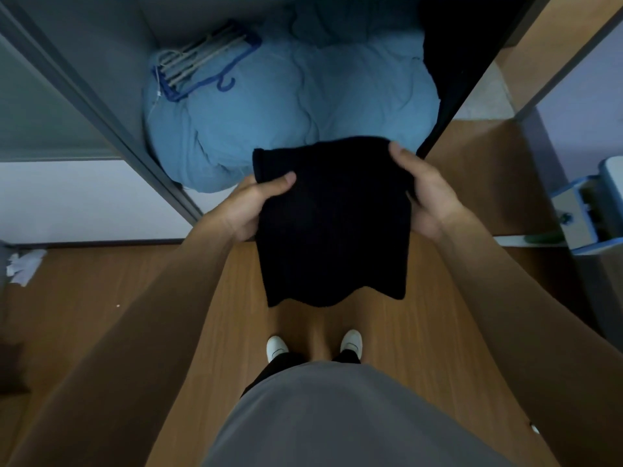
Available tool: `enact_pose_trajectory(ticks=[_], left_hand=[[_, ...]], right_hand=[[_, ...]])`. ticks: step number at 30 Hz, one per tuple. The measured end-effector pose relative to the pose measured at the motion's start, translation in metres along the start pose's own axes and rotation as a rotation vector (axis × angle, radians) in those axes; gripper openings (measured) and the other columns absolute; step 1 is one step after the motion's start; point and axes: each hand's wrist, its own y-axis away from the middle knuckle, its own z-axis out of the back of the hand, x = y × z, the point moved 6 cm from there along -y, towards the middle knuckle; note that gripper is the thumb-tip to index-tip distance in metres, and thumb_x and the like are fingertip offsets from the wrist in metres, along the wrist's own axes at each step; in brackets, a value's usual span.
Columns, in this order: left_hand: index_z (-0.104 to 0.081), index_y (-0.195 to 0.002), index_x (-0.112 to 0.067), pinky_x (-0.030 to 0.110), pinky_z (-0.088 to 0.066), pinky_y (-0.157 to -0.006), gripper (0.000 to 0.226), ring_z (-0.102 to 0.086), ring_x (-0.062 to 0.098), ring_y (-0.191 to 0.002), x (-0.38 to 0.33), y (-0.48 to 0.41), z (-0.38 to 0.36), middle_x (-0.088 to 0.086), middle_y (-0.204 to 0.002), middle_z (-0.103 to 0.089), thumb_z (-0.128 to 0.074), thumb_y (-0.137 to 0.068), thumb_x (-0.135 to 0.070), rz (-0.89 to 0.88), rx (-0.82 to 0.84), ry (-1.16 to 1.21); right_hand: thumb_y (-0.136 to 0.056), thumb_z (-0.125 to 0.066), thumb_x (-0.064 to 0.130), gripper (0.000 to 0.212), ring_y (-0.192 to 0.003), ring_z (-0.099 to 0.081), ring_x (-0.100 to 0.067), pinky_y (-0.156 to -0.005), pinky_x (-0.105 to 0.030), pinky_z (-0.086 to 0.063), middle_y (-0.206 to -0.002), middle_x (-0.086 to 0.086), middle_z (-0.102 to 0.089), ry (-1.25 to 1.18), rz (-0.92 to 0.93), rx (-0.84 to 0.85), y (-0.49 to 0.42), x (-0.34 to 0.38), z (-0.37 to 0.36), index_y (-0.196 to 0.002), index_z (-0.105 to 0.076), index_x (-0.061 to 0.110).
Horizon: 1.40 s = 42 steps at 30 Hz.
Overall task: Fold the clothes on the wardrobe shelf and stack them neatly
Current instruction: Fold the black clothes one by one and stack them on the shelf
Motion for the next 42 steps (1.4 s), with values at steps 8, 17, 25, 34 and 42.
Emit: enact_pose_trajectory(ticks=[8,17,25,34,42], left_hand=[[-0.081,-0.097,-0.016,0.028,-0.060,-0.072,0.027,-0.073,0.021,-0.101,-0.024,0.005,0.026,0.008,-0.113,-0.075,-0.068,-0.091,-0.039,0.137,-0.134,0.097],[-0.045,-0.147,-0.023,0.027,-0.053,-0.094,0.058,-0.064,0.009,-0.118,0.006,0.048,0.105,-0.002,-0.141,-0.059,-0.057,-0.092,-0.038,0.113,-0.054,0.200],[-0.061,-0.134,-0.026,0.027,-0.056,-0.083,0.053,-0.070,0.019,-0.100,-0.025,0.044,0.159,0.004,-0.107,-0.072,-0.059,-0.090,0.006,-0.205,-0.225,0.098],[-0.061,-0.130,-0.026,0.033,-0.056,-0.093,0.061,-0.067,0.022,-0.111,-0.076,0.034,0.206,0.008,-0.123,-0.065,-0.079,-0.079,0.002,-0.193,-0.233,-0.037],[-0.044,-0.137,-0.033,0.014,-0.043,-0.075,0.070,-0.053,0.006,-0.098,-0.153,0.013,0.210,-0.013,-0.109,-0.052,-0.070,-0.078,-0.006,-0.148,-0.207,-0.914]], right_hand=[[-0.084,-0.076,0.017,0.053,-0.118,-0.065,-0.019,-0.104,-0.037,-0.051,-0.130,-0.005,-0.067,0.202,-0.172,0.091,-0.008,-0.084,-0.026,-0.134,-0.056,0.017],[-0.089,-0.072,0.021,0.032,-0.100,-0.073,-0.024,-0.073,-0.031,-0.060,-0.111,-0.009,-0.075,0.067,-0.143,-0.016,-0.043,-0.080,-0.089,-0.120,-0.068,0.013],[-0.086,-0.078,0.023,0.034,-0.087,-0.076,-0.023,-0.067,-0.031,-0.060,-0.097,-0.008,-0.078,0.450,-0.291,-0.202,-0.076,-0.083,-0.114,-0.115,-0.070,0.007],[-0.082,-0.077,0.001,0.087,-0.125,-0.057,-0.014,-0.100,-0.022,-0.049,-0.142,0.000,-0.054,0.774,0.003,0.034,-0.106,-0.055,-0.171,-0.153,-0.034,0.028],[-0.088,-0.066,0.009,0.029,-0.108,-0.062,-0.026,-0.090,-0.033,-0.050,-0.114,-0.006,-0.067,1.681,0.343,-0.098,-0.130,0.007,-0.214,-0.115,-0.066,0.020]])
